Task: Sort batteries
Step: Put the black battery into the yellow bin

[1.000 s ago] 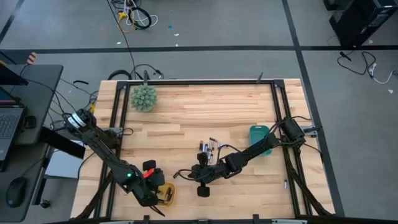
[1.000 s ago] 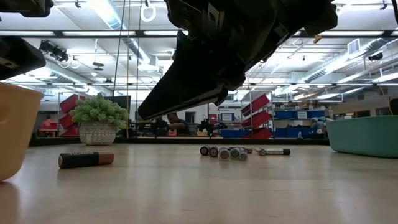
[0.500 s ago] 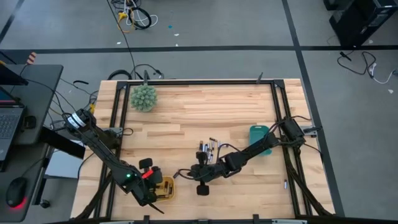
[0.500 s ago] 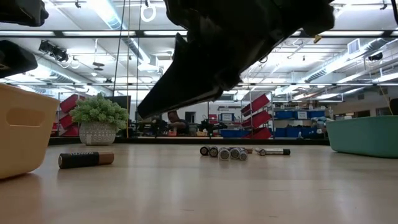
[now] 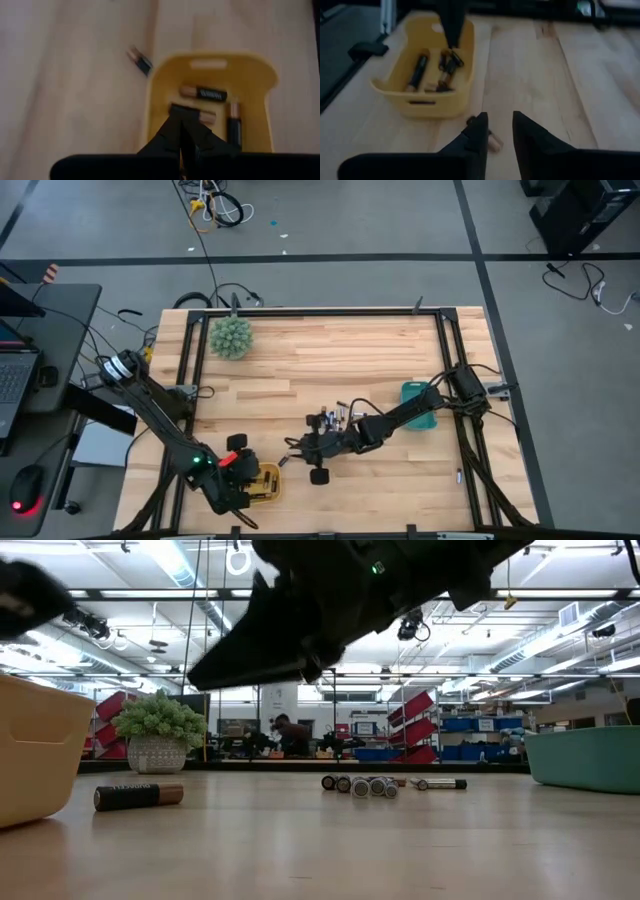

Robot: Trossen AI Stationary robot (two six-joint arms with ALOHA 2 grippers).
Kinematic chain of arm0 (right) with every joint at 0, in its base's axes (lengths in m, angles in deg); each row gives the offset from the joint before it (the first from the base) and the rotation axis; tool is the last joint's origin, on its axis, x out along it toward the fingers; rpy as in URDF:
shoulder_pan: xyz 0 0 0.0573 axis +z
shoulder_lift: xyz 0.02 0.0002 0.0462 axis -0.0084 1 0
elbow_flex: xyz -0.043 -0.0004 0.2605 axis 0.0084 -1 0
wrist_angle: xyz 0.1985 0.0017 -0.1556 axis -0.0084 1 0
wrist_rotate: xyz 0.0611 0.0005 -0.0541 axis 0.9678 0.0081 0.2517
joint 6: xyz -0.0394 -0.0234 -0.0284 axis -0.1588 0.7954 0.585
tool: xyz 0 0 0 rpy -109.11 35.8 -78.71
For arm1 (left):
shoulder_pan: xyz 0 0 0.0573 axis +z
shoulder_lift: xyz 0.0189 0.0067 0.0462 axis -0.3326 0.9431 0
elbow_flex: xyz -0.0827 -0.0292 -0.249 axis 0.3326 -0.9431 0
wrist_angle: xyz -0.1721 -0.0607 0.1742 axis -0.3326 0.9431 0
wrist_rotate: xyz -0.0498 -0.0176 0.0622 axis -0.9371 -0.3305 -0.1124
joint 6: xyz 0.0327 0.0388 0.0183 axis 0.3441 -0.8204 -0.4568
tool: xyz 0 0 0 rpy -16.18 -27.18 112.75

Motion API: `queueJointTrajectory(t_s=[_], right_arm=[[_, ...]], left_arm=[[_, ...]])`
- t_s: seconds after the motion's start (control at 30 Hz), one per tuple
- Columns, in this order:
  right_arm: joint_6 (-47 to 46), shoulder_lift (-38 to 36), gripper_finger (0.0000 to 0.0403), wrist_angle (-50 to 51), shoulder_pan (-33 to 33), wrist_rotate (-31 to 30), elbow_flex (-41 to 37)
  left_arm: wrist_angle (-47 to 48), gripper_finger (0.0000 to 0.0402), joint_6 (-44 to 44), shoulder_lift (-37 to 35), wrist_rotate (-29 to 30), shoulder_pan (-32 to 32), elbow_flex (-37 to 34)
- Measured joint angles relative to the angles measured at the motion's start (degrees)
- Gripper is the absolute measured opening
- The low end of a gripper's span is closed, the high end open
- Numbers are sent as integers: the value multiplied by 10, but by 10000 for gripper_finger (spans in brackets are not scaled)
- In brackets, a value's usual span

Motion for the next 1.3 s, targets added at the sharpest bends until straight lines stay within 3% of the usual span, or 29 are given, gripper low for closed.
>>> queueJointTrajectory(t_s=[0.2, 0.57, 0.87, 1.3], right_arm=[[17, 39, 87, -74, 1, 7, 4], [10, 66, 110, -76, -6, 13, 16], [25, 66, 146, -62, -8, 10, 16], [100, 66, 149, -55, -8, 10, 15]], left_arm=[[-4, 0, -35, -31, 106, -20, 0], [-3, 0, -73, -35, 211, -34, 0], [-3, 0, -84, -35, 255, -34, 0], [-2, 0, -84, -34, 279, -34, 0]])
